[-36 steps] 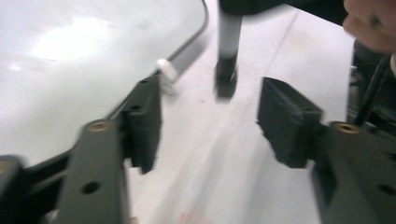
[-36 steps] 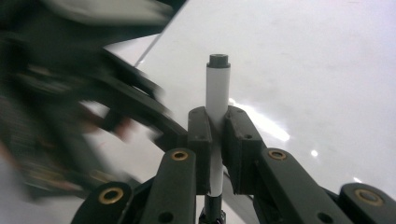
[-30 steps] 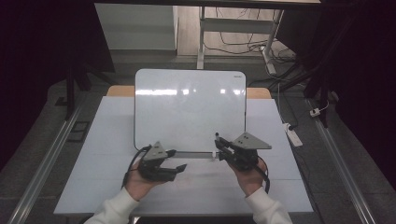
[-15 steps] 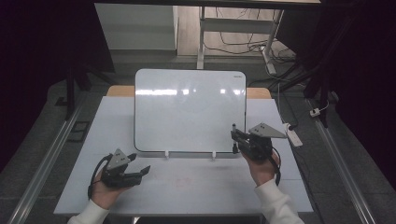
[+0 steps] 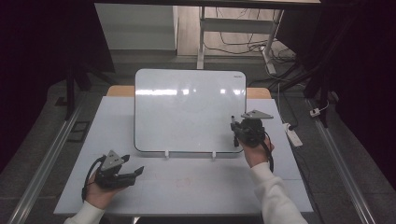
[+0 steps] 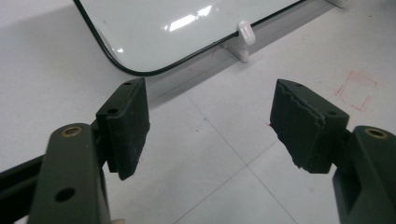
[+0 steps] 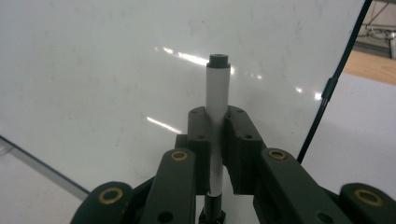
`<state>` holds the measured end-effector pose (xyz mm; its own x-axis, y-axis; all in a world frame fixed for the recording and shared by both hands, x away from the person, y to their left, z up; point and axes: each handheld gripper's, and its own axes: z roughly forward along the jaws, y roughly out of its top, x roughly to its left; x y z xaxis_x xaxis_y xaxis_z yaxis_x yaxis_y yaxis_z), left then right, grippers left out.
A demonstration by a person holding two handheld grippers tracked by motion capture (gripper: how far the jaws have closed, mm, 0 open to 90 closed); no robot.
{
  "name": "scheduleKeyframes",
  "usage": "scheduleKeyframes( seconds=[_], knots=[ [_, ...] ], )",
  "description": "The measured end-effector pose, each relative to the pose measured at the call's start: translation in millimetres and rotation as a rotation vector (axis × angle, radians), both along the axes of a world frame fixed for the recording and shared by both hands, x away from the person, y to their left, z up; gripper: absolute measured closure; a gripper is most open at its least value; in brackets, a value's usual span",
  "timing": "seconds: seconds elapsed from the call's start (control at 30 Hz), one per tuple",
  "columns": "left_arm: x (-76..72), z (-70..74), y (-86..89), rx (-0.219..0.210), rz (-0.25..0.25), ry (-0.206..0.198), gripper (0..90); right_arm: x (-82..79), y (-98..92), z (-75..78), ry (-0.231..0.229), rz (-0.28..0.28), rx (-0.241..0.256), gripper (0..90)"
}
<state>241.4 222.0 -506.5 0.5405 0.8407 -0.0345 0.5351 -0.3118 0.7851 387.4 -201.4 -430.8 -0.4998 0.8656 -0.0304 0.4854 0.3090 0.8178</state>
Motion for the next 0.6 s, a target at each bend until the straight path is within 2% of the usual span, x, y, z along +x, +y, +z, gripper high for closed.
scheduleKeyframes(
  seconds=[0.23,0.5,0.6],
  knots=[
    [0.1,-1.3,0.2,0.008,-0.006,0.001,29.2,14.7,4.8,-8.7,0.039,-0.024,-0.020,80.2],
    [-0.5,-1.5,-0.6,0.014,-0.012,-0.001,30.0,19.4,10.5,-11.1,0.032,-0.039,-0.082,79.2],
    [-0.8,-1.3,-0.4,0.012,-0.012,-0.003,30.3,18.1,12.9,-10.2,0.016,-0.038,-0.109,70.0]
  ],
)
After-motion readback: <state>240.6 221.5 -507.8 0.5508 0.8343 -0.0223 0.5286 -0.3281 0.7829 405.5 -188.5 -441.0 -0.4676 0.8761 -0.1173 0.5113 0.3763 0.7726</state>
